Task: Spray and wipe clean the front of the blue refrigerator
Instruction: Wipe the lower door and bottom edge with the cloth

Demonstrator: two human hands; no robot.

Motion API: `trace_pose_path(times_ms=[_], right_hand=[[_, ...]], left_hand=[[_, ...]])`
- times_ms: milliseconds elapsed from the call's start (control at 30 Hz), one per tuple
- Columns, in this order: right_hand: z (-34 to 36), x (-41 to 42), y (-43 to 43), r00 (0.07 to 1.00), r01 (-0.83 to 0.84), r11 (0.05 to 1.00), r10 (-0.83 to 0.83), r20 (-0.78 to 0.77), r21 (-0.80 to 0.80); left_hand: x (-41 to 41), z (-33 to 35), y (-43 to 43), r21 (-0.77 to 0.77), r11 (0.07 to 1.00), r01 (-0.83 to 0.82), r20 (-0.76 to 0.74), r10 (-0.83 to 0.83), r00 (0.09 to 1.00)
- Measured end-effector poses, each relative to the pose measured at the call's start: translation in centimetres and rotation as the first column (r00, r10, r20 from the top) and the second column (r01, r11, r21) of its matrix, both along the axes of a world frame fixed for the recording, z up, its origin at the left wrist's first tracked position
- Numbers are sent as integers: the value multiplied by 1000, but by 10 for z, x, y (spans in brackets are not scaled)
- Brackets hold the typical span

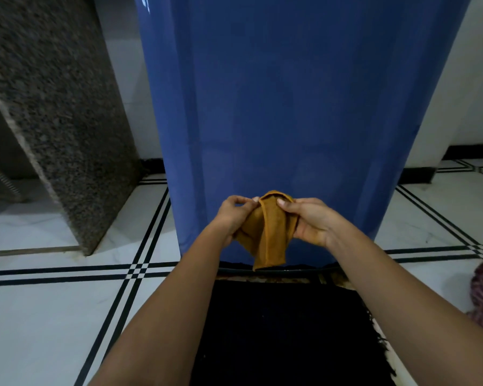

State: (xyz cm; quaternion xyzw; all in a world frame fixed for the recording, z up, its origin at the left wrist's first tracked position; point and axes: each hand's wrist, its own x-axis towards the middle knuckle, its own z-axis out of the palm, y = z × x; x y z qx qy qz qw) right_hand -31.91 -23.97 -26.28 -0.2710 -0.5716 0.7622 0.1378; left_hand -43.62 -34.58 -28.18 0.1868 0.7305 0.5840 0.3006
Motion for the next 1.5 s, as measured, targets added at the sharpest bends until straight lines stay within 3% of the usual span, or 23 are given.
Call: trace_pose_path(times_ms=[133,300,433,533,633,767,867,967,1067,1133,1300,1400,1500], right_hand=[[2,5,3,1000,1,1000,-2,-3,-26],[0,4,2,1000,24,999,-24,-3,-30],[1,-6,-5,998,-64,998,64,3,22],[5,-16,-14,995,-76,959,56,82,273],[7,-25,-17,997,16,835,-56,55,550],[10,-51,-31,997,72,608,-19,-76,791],[11,-73,-43,993,75,355,57,-101,932],[5,-87,-50,988,83,187,112,-105,979],[-10,-97,-51,992,91,21,90,-92,996],[-22,-104,-48,993,92,-119,78,-84,989],[-49,-113,-33,1000,16,-395,14,-11,918],[-58,-110,-25,1000,-24,-498,-22,15,867],[-68,-104,-19,999,-33,-527,-30,20,849]], left_hand=[[6,-3,1,16,983,181,191,-181,965],[11,-9,6,78,960,268,146,-277,950],[6,-17,6,146,980,137,53,-146,988],[-5,-24,-2,325,942,-81,-29,95,995],[-11,-27,-20,423,856,-297,-199,408,891],[-24,-39,-40,528,648,-549,-178,716,675],[-45,-46,-45,627,483,-611,-165,849,502],[-71,-50,-35,678,415,-606,-173,892,417],[-88,-59,-16,676,537,-505,-264,816,514],[-94,-68,-4,640,635,-433,-391,754,528],[-98,-84,3,567,707,-423,-482,701,525],[-89,-115,-6,462,757,-462,-484,652,584],[-82,-145,-21,370,818,-440,-459,573,679]])
